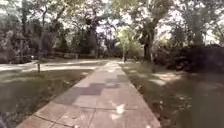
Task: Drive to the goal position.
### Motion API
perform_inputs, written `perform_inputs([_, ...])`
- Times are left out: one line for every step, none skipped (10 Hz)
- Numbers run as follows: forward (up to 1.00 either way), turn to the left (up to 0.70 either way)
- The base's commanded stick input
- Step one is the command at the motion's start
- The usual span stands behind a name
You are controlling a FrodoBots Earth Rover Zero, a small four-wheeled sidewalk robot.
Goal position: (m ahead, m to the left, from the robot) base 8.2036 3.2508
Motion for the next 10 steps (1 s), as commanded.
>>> perform_inputs([1.0,0.0])
perform_inputs([1.0,0.0])
perform_inputs([1.0,0.0])
perform_inputs([1.0,0.0])
perform_inputs([1.0,0.0])
perform_inputs([1.0,0.0])
perform_inputs([1.0,0.0])
perform_inputs([1.0,0.0])
perform_inputs([1.0,0.0])
perform_inputs([1.0,0.0])
